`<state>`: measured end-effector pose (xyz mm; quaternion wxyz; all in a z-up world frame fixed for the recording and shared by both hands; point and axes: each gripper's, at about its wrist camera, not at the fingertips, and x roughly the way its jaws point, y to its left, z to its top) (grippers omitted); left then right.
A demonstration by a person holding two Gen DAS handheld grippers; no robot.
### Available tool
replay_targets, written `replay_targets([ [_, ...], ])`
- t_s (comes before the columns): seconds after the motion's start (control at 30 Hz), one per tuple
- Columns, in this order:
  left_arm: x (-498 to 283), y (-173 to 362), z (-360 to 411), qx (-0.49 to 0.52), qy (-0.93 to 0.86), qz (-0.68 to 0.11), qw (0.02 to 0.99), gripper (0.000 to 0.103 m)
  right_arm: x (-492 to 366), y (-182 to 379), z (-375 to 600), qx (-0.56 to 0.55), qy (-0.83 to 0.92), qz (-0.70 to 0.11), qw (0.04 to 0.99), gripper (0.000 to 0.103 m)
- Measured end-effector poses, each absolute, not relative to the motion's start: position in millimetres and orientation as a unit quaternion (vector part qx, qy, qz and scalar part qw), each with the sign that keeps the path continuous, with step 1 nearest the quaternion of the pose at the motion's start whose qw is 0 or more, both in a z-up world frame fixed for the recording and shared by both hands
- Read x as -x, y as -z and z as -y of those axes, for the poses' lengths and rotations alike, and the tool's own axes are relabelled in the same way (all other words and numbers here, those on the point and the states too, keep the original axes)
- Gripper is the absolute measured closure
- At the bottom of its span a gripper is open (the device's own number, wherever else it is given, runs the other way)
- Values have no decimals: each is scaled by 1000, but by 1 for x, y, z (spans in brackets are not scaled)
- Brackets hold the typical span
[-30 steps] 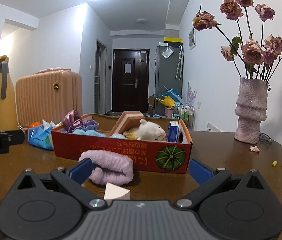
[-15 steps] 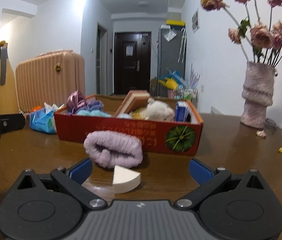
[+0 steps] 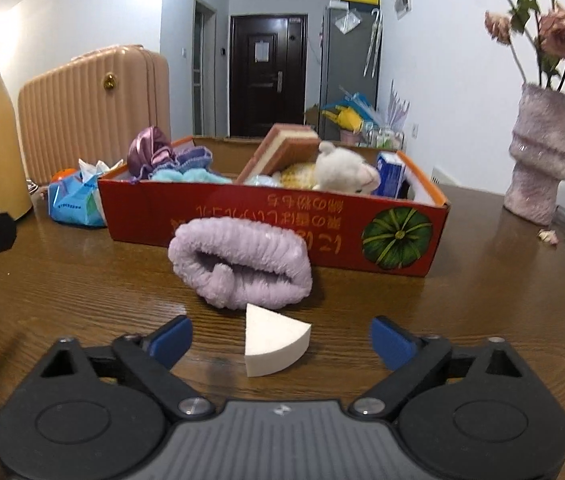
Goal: Organize soft objects
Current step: 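Lower the right gripper onto the white foam wedge and close it, then lift the white wedge with the right gripper while the left closes on the lavender towel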
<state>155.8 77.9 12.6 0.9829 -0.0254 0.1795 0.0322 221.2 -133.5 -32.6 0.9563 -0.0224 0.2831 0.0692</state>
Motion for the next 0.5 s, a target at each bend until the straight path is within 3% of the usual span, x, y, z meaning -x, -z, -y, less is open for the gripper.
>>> replay_targets([
  [0.1,-157,-12,-77,24,-32,-183,982,0,-229,36,134,17,-73,-299,951,28],
  [0.3,-158,-10,-76,23,-31,-190,981,0,-236,40,137,0,-87,-319,944,68],
  [0.5,-160,-8,-76,23,-32,-195,980,0,-235,38,139,-3,-91,-310,946,71],
])
